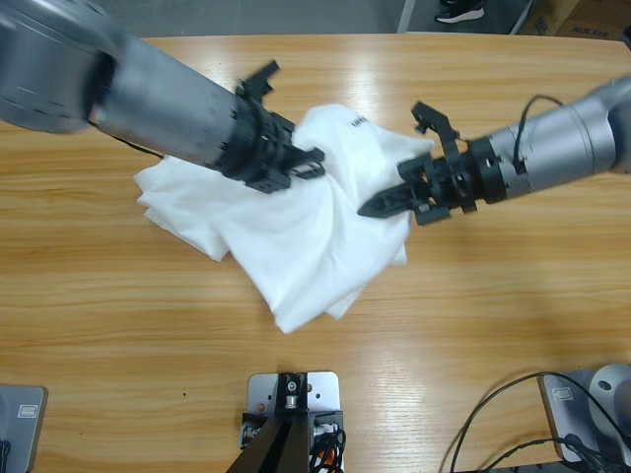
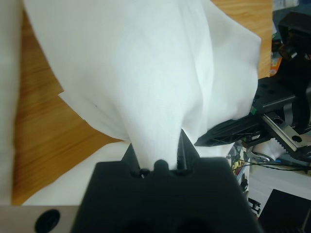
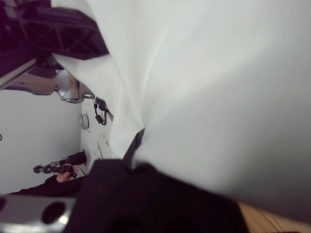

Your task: Fold clothes

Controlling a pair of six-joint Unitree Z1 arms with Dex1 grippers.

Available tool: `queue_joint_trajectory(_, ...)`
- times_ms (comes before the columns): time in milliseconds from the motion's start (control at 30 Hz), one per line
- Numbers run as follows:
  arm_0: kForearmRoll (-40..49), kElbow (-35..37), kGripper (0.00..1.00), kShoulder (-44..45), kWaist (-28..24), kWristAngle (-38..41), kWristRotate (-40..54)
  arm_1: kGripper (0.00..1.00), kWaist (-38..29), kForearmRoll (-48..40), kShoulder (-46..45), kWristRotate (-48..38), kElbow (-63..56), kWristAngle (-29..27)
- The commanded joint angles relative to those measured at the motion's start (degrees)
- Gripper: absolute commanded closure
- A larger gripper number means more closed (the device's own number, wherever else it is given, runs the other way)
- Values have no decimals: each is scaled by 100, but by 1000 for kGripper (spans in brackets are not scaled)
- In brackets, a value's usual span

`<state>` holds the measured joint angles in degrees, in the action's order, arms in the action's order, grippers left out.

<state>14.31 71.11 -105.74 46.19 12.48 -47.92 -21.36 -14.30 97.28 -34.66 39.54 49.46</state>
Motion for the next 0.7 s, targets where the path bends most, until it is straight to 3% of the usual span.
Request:
queue_joint_trajectory(33,406,-114,1000,559,-266,-158,10,1000,-502,558,116,-154,1012,-198)
queue_joint_trajectory(167,964,-77,1000,883,-532,-192,2,1000,-719,925,584,-149,1940,-200)
queue_joint_trajectory(333,977,-534,1000,1134,-876,-193,56,1000,-989,1176,1281,-147,2835,-200)
queue_joint_trajectory(700,1248,-627,1000,1336,-2081,-44,552,1000,-1127,1579,2106,-150,3879,-202)
